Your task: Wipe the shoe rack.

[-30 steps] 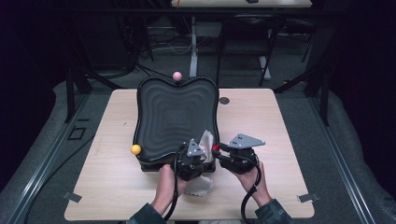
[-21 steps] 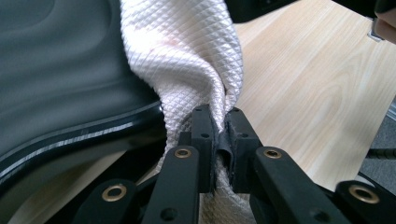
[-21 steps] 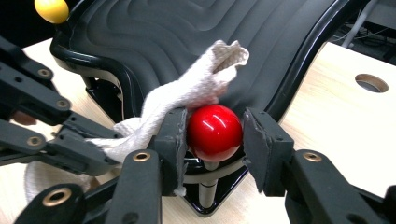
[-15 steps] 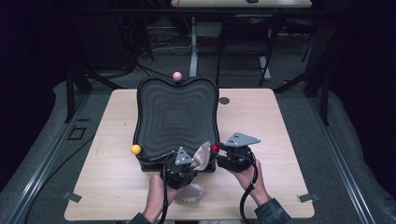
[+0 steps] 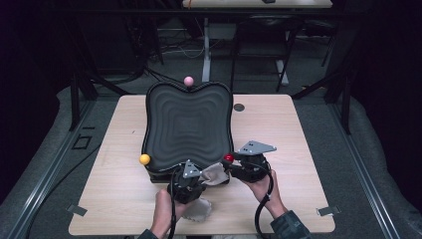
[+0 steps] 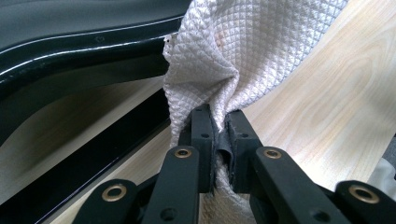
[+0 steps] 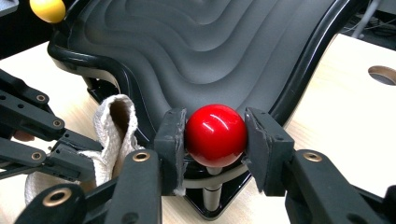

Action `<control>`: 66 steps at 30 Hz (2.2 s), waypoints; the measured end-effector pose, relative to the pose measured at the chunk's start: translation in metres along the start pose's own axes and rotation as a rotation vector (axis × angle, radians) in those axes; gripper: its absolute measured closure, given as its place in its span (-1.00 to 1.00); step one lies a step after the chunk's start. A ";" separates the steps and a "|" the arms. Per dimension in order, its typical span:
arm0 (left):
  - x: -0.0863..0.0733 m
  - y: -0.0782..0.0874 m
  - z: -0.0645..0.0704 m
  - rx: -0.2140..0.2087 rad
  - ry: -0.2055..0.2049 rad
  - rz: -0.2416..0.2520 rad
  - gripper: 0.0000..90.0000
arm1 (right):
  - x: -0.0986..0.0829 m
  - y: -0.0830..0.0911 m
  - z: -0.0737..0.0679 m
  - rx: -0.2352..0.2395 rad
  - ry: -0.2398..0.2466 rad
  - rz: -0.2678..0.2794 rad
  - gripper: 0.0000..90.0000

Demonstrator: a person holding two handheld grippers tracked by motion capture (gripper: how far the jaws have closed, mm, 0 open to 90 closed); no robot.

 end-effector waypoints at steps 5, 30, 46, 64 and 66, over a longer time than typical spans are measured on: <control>0.000 0.000 -0.002 0.008 0.004 0.001 0.86 | 0.001 -0.002 -0.002 -0.024 -0.018 0.002 0.33; 0.003 -0.013 -0.005 0.057 0.000 -0.009 0.86 | 0.004 -0.007 -0.008 -0.108 -0.082 0.004 0.34; 0.004 0.044 -0.028 0.187 0.015 0.077 0.86 | 0.004 -0.008 -0.006 -0.094 -0.071 0.002 0.33; 0.004 0.109 -0.099 0.408 0.110 0.107 0.86 | 0.004 -0.007 -0.005 -0.087 -0.055 -0.004 0.33; 0.002 0.108 -0.105 0.419 0.110 0.086 0.86 | 0.004 -0.007 -0.005 -0.086 -0.055 -0.005 0.33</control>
Point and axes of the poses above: each handheld gripper's, and its own axes: y roughly backward along the jaws, x roughly out of its top, z roughly to its right, the point moved 2 cm from there along -y, roughly forward along the jaws, and after that the axes turned 6 degrees about -z, right-handed, at the moved point
